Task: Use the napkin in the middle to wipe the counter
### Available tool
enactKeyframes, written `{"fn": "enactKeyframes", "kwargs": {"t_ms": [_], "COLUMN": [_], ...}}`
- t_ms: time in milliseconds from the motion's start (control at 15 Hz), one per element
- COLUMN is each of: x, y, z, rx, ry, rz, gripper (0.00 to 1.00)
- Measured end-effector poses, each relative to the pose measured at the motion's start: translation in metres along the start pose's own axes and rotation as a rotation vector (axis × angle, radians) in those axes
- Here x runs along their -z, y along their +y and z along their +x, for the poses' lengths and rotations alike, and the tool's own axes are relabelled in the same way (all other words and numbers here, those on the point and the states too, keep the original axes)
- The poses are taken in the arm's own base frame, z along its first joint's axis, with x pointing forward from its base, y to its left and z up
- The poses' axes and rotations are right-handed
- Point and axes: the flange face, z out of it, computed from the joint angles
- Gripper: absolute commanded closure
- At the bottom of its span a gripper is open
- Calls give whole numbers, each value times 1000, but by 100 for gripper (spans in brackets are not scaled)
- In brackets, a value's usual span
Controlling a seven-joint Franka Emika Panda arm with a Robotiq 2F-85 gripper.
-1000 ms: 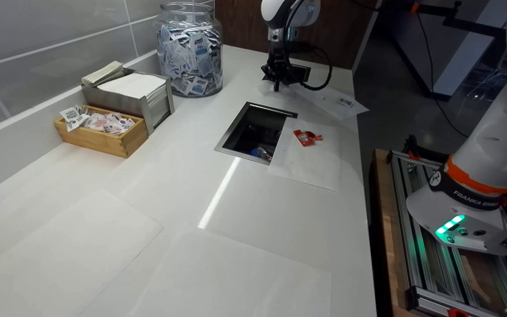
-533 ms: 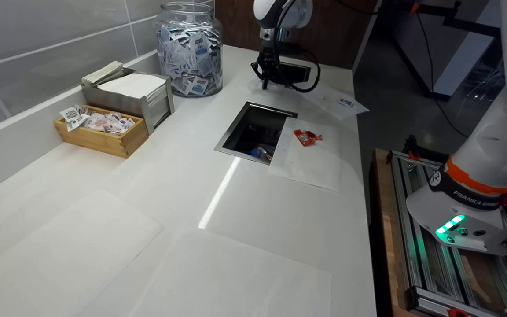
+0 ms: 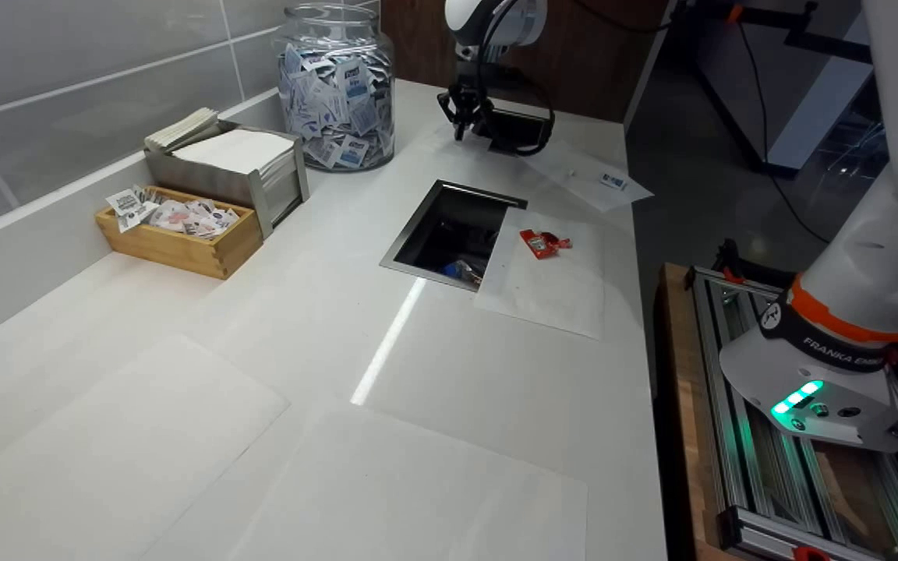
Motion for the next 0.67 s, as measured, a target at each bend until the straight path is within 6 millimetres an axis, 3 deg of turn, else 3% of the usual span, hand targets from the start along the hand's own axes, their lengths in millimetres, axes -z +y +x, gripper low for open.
{"fn": "enactKeyframes", "kwargs": {"t_ms": [400, 667], "x": [-12, -12], "y": [29, 11], "z": [25, 19], "rx": [-50, -25], "ry": [28, 22], "rz": [-3, 15], "gripper": [100, 100]}}
